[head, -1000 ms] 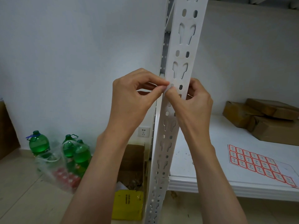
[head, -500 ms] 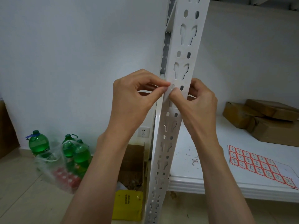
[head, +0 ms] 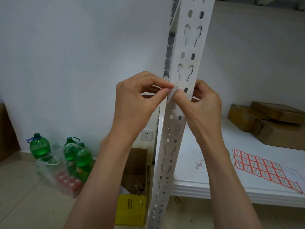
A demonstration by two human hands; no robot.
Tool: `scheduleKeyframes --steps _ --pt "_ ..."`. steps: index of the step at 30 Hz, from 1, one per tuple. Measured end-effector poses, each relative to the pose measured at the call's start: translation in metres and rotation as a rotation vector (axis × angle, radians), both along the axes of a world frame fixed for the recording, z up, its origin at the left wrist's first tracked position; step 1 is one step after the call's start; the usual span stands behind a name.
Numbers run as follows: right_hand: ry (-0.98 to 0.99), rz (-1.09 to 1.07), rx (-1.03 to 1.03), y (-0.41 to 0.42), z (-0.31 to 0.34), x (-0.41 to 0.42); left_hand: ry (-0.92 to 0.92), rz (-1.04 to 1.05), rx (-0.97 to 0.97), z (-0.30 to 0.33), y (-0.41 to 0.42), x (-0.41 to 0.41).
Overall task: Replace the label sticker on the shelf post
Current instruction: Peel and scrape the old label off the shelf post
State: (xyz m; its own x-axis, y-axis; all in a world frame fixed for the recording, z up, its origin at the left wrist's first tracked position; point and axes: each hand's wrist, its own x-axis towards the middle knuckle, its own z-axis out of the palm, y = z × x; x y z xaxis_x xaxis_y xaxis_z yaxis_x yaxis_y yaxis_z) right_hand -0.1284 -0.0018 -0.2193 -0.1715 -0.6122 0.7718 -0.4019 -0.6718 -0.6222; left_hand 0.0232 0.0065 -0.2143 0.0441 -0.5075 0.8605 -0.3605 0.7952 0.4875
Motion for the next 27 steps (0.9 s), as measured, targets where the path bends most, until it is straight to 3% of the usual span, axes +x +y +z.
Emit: scheduleKeyframes --steps 7,16,27 --pt "0.03 0.043 0.043 0.005 -0.002 -0.002 0.076 -0.086 0.128 -0.002 -0.001 -0.001" --pt "0.016 -0.049 -0.011 0.006 -0.003 0.009 0.077 -0.087 0.129 -0.002 0.0 -0.001" --pt "0.035 0.025 0.017 0.006 -0.004 -0.001 0.09 -0.11 0.136 -0.002 0.0 -0.002"
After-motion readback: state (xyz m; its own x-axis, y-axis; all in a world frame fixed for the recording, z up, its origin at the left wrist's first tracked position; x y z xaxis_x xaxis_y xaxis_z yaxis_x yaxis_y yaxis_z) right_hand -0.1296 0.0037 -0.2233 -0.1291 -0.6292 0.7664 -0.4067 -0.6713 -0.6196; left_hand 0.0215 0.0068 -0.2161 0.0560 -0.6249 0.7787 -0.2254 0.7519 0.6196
